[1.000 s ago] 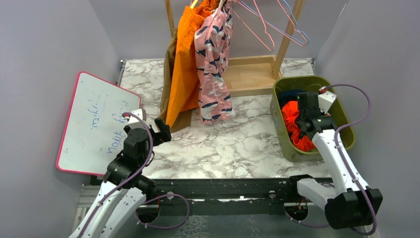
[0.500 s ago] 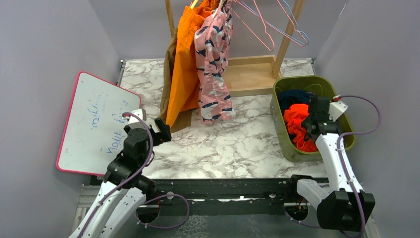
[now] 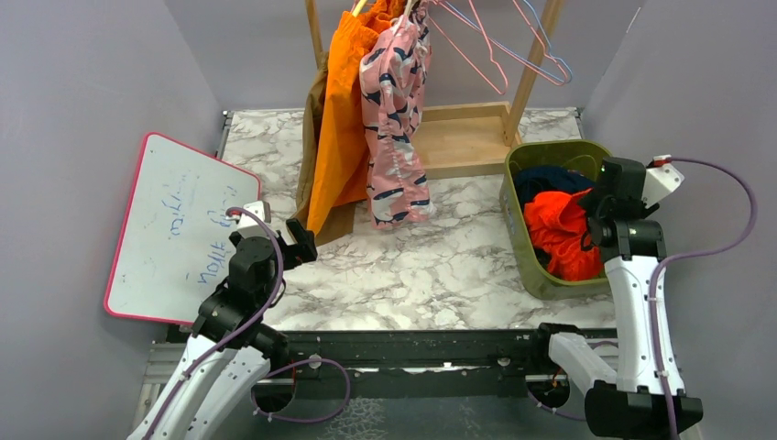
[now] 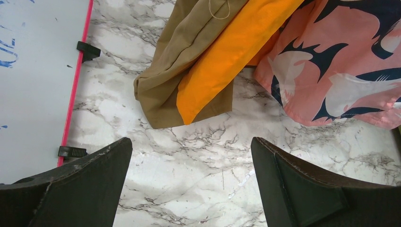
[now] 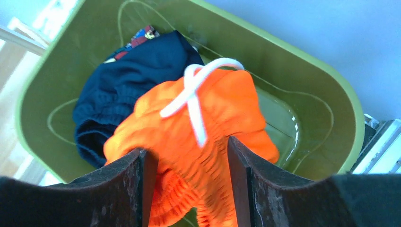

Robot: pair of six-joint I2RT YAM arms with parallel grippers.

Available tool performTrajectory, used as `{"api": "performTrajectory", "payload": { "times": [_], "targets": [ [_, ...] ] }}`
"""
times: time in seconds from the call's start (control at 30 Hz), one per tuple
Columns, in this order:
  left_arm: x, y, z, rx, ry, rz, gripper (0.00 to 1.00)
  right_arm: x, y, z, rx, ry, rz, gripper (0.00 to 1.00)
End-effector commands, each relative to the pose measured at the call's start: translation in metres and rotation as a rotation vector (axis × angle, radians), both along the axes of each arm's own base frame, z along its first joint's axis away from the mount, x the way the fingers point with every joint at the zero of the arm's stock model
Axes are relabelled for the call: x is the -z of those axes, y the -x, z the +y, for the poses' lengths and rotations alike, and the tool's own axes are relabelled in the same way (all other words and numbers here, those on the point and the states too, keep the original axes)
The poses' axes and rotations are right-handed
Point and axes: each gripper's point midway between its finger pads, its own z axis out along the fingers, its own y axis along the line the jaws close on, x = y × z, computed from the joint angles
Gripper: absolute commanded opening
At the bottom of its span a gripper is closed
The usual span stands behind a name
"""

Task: Remove the shorts from the hanger
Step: Place the shorts in the basket.

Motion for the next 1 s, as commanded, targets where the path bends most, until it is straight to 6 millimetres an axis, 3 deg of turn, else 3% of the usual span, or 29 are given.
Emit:
{"api": "performTrajectory", "payload": {
  "times": [0.0,0.27,0.37,0.47,0.67,0.77,0.87,0.97],
  "targets": [
    [-0.006,-0.002,-0.002,0.013,0.007,-0.021,0.99,-0.021,0.013,-0.004,0.026,0.014,-0.030,0.57],
    [-0.006,-0.002,-0.003,0.015,0.009,-0.020,0.99,-0.048,0.005,0.008,-0.083,0.020,-0.120,0.59],
    [-0.005,-0.002,-0.003,0.015,0.008,-0.019,0.99,-0.048,-0.023,0.052,-0.403,-0.021,-0.180,0.60],
    [-0.005,-0.003,-0.003,0.016,0.008,-0.019,0.99,-0.017,-0.040,0.081,-0.541,-0.127,-0.152,0.61],
    [-0.006,-0.002,-0.003,0.018,0.008,-0.022,0.99,0.089,-0.045,0.059,-0.328,-0.234,0.153,0.56],
    [-0.006,-0.002,-0.003,0.018,0.007,-0.022,0.99,0.119,-0.045,0.069,-0.389,-0.297,0.321,0.50],
    [-0.005,-0.003,-0.004,0.020,0.006,-0.017,0.99,0.116,-0.049,0.083,-0.457,-0.348,0.314,0.44],
    [-0.004,-0.003,-0.004,0.020,0.004,-0.013,0.99,0.078,-0.055,0.095,-0.555,-0.322,0.148,0.48]
  ]
}}
